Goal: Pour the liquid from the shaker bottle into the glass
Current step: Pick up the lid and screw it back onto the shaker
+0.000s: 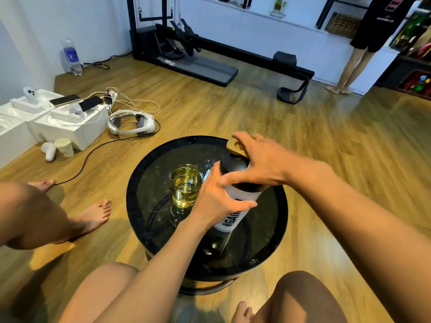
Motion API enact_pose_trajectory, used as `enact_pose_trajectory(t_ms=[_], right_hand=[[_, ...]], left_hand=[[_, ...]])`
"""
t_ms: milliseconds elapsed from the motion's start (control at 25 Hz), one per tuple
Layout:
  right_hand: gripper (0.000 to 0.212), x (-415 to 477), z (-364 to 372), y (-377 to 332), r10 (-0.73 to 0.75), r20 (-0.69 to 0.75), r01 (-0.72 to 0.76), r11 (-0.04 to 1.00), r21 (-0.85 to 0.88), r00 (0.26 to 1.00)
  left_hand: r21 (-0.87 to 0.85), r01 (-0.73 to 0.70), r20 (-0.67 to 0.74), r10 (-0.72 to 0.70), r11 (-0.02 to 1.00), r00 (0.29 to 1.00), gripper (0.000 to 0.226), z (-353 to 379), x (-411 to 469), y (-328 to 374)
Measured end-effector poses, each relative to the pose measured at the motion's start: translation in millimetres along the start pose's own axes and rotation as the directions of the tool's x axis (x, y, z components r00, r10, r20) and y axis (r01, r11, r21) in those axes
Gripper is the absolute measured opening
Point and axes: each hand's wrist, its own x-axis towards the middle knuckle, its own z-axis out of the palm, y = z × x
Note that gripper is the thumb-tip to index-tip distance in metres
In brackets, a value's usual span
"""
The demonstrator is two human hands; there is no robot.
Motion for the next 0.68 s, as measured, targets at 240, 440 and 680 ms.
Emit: enact_pose_trajectory(t_ms=[240,440,680], right_hand=[[0.103,9.1,-9.4,4.7,-0.109,-0.027,0.110,0.993,0.045,0.994],[0.096,7.4,10.7,4.6,0.022,-0.118,-0.024,1.000,-0.015,0.993],[0.092,5.0,-1.7,9.8,-0.014,-0.130,0.026,0.995,0.095,0.991]], left_hand=[[-0.010,0.013,-0.048,-0.014,1.000,0.999,0.124,-3.7,2.3,2.2],[-0.051,0.017,-0.033,-0.019,0.999,0.999,0.115,0.1,0.6,1.8],[-0.032,0.010,-0.024,-0.010,0.999,1.000,0.120,1.3,2.5,4.0]])
